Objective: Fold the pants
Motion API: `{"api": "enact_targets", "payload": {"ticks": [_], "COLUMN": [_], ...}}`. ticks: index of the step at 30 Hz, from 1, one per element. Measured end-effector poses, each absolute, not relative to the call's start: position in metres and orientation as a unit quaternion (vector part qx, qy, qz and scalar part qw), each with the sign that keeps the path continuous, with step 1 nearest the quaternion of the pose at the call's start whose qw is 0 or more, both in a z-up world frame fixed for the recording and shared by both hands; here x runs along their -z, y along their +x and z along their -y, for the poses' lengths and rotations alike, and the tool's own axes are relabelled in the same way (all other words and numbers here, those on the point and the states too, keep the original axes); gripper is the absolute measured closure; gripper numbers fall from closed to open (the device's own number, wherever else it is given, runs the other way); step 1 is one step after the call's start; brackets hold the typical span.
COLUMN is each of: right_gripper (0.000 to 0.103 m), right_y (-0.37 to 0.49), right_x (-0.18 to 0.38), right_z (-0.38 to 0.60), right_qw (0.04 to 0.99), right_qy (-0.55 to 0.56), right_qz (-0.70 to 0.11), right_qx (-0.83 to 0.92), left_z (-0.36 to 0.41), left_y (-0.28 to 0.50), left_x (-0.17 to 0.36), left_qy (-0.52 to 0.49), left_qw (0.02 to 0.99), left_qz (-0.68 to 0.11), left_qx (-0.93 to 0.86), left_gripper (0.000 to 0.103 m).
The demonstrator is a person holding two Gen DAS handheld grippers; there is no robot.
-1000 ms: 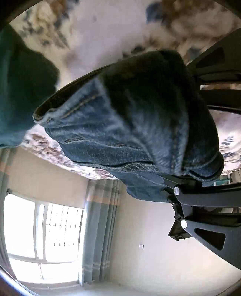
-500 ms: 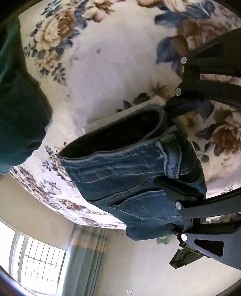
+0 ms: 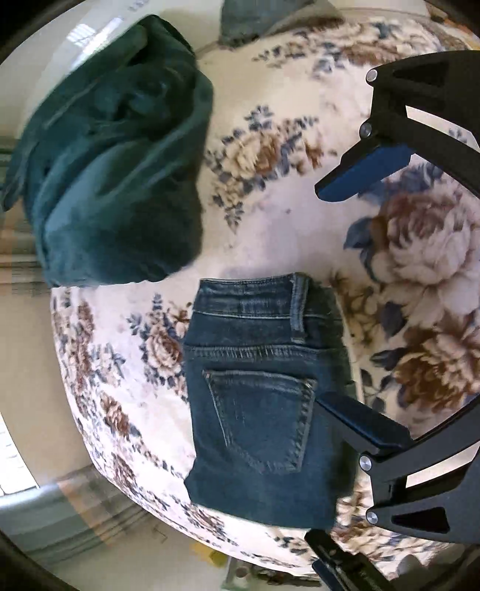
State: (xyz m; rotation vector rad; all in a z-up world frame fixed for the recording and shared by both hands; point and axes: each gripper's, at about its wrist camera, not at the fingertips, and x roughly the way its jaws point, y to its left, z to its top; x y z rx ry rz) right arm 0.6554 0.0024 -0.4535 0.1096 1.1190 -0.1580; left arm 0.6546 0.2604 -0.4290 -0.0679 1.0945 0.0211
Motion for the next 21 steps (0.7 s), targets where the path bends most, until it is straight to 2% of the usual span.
{"api": "enact_targets", "payload": {"ticks": [7, 21], "right_gripper": [0.000, 0.000], "right_y": [0.582, 0.392], "right_x": [0.353, 0.142], "right_z": [-0.008, 0.006], "right_qw": [0.858, 0.907], "right_qy": [0.035, 0.006], "right_qz": [-0.507, -0.416], "right_qx": [0.073, 0.061], "left_z": [-0.236, -0.221], "left_y": [0.603, 0.447], "left_x": [0.370, 0.186], "left_qy": [-0.039, -0.028], "left_qw": [0.862, 0.906], "left_qz": [-0.506, -0.423], "left_qx": [-0.009, 0.002], "left_gripper": [0.013, 0.013]}}
